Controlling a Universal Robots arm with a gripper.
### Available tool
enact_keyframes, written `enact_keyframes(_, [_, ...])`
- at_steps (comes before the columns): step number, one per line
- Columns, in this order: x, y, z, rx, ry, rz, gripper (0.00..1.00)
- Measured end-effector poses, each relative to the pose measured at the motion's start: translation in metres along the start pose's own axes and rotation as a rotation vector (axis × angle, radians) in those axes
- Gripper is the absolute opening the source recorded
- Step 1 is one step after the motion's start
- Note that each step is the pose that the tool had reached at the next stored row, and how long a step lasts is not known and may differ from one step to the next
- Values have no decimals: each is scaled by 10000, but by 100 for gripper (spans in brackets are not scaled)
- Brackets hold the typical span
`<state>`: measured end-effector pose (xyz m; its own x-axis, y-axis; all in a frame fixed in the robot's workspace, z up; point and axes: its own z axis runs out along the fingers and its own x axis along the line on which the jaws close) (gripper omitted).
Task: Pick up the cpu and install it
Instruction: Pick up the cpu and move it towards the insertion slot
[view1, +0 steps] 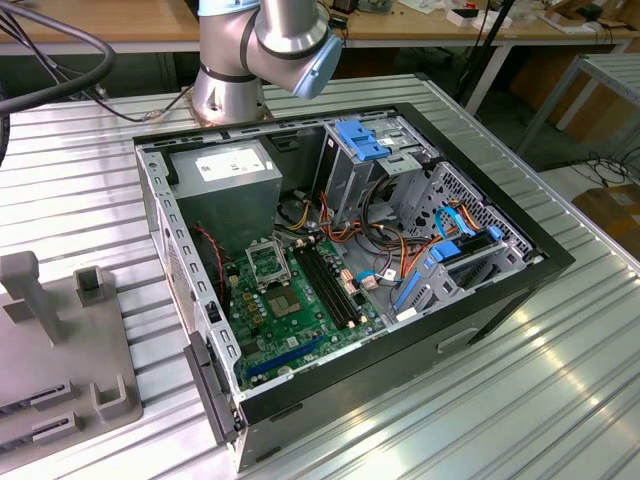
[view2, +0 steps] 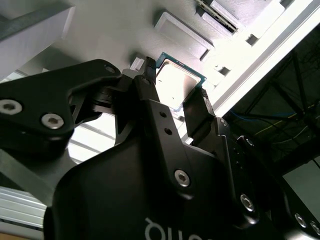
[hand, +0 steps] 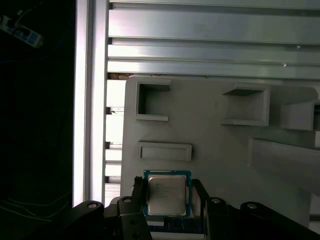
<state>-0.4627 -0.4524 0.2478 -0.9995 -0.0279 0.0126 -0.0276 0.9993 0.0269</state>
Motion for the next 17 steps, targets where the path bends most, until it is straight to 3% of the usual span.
enact_keyframes(17, [1, 1, -44, 0, 0, 0, 47])
